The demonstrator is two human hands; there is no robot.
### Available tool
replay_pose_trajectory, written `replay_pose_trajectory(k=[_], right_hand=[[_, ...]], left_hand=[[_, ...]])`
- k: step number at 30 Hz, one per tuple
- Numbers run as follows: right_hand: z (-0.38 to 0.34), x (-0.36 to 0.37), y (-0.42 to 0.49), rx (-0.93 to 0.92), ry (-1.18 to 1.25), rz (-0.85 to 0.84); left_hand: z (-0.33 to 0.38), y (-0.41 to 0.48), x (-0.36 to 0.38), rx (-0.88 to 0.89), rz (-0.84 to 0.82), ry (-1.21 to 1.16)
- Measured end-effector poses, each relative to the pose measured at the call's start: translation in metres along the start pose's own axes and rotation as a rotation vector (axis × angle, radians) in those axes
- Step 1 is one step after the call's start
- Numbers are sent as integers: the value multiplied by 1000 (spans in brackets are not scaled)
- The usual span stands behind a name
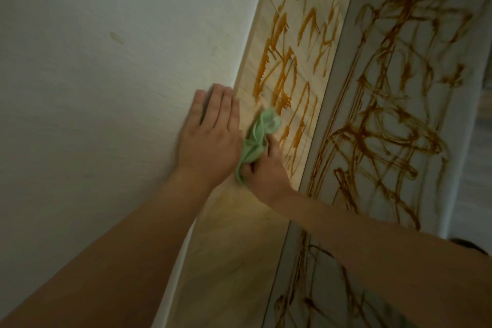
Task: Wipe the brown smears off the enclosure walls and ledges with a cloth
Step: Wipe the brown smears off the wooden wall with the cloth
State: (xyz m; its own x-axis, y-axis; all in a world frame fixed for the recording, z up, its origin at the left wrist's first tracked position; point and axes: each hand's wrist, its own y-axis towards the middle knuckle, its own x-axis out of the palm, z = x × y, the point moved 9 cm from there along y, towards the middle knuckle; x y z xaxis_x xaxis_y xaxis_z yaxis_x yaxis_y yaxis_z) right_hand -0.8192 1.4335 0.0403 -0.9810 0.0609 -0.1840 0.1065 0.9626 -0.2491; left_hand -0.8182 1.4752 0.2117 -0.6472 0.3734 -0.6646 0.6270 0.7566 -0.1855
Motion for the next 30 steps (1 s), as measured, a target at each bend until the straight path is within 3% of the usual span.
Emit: replay_pose_trajectory(k=[2,6,15,24,28,30], right_hand=[[24,19,-3,21,-47,-85],[56,9,33,132,91,-58],[192,40,68,711,607,36],[276,66,75,849,616,73],[303,79,59,1019,656,87],[299,81,46,999,685,108]], left_hand=[[5,6,8,-22,-44,7],[9,11,22,6,-34,17],[12,13,31,23,-37,34],[15,16,35,24,-49,70],[17,15,39,27,-63,89],[16,15,36,26,-64,108]])
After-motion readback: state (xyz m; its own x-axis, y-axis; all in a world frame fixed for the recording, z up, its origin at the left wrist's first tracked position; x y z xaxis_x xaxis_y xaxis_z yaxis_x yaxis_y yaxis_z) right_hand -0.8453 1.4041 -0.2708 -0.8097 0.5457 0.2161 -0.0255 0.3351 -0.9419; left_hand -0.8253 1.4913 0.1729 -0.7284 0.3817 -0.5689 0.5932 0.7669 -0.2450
